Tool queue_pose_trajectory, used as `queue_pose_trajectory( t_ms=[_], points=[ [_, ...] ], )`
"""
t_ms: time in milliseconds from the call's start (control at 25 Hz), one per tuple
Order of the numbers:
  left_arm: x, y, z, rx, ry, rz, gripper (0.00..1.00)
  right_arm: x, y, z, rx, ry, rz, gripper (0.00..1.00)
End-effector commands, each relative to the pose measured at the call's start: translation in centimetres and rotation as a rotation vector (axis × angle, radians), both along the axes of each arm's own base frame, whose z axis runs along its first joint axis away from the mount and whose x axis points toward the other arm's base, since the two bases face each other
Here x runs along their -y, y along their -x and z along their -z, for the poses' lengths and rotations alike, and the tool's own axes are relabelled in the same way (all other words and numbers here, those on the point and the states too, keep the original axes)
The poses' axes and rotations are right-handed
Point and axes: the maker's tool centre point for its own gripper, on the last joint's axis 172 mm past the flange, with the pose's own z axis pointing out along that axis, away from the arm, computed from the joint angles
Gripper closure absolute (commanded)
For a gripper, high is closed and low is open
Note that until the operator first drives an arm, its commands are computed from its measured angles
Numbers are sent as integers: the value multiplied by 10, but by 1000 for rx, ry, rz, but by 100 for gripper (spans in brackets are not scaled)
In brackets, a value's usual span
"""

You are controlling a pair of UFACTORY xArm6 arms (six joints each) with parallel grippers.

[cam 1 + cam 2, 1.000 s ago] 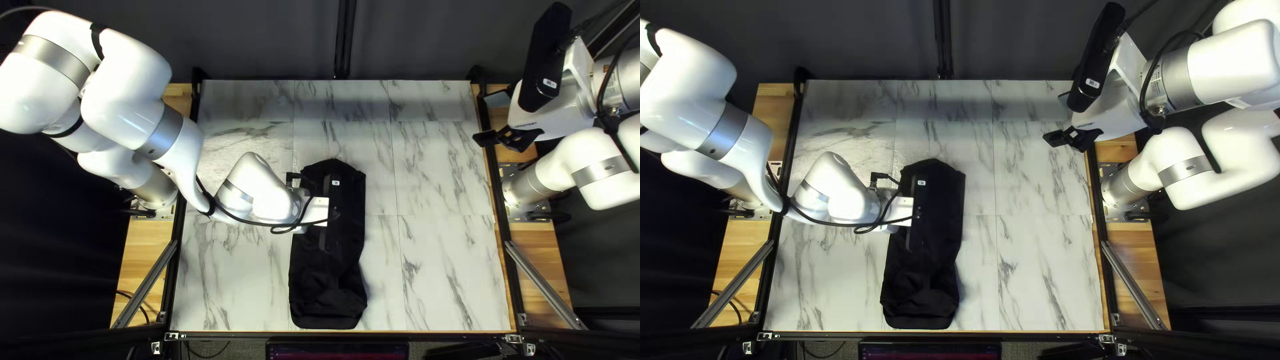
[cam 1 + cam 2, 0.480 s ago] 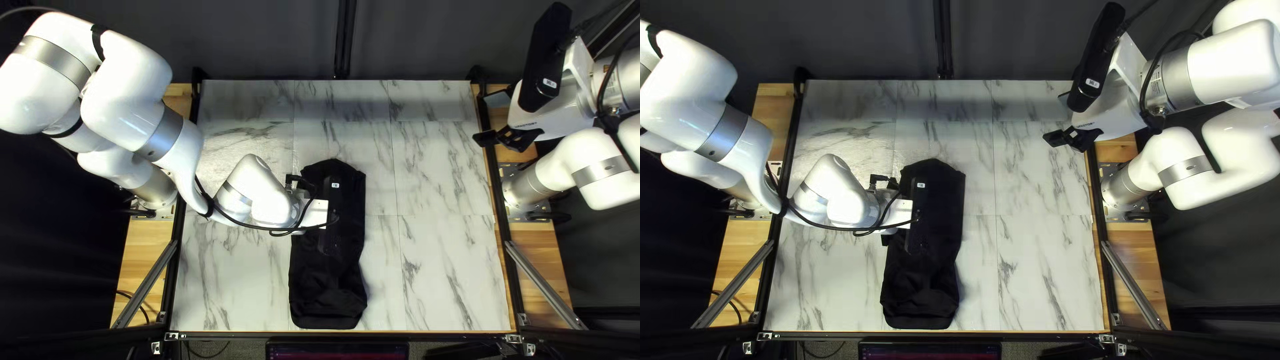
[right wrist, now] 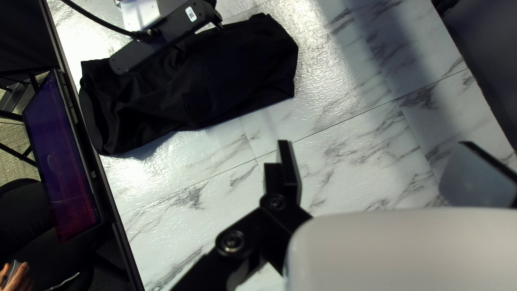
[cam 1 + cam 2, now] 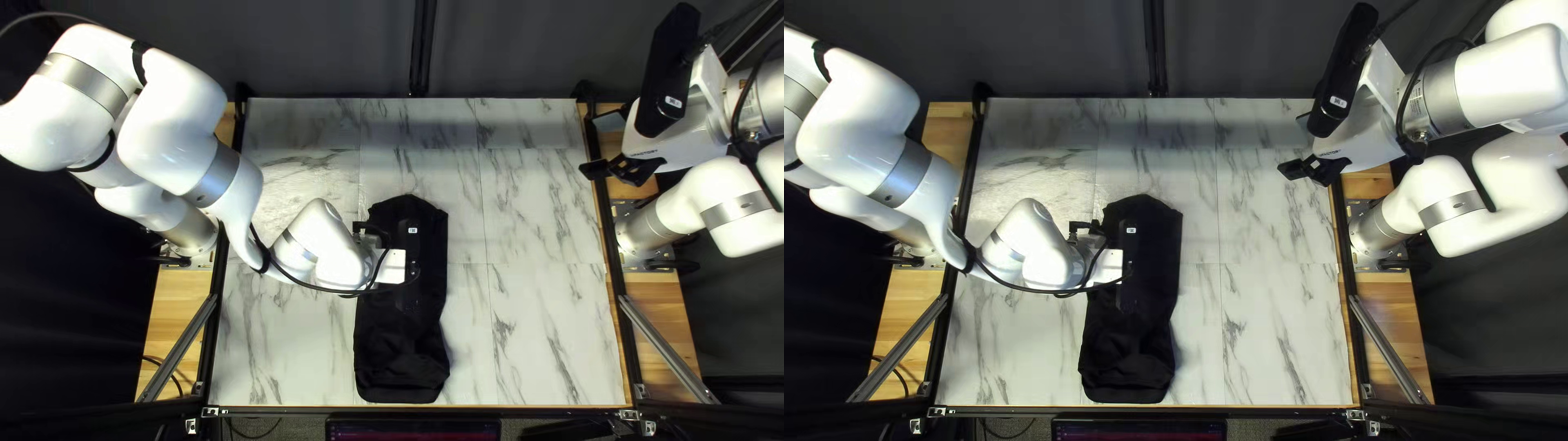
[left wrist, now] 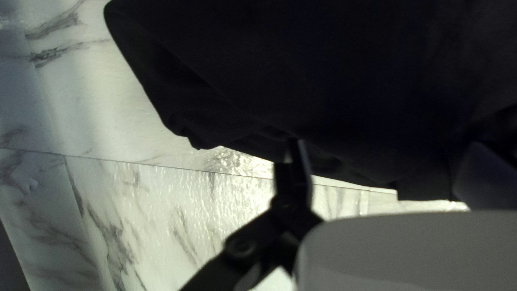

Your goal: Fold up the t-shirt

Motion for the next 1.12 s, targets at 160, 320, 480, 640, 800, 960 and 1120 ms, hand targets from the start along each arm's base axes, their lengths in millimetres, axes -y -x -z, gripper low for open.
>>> queue_pose_trajectory(
  t_ms=[160,320,480,640,800,960,1120],
  points=[
    [7,-19,-56,-41,-19,25,100,0,0,0,0,0,0,0],
    [-1,-38,-87,-73,-26,48,100,0,0,0,0,0,0,0],
    [-4,-52,-92,-117,-1,61,98,0,0,0,0,0,0,0],
    [0,-55,-88,-176,35,65,91,0,0,0,0,0,0,0],
    [14,-51,-89,-207,43,81,56,0,0,0,0,0,0,0],
    [26,-45,-84,-203,49,119,0,0,0,0,0,0,0,0],
    [29,-33,-84,-157,30,131,0,0,0,0,0,0,0,0]
  ],
)
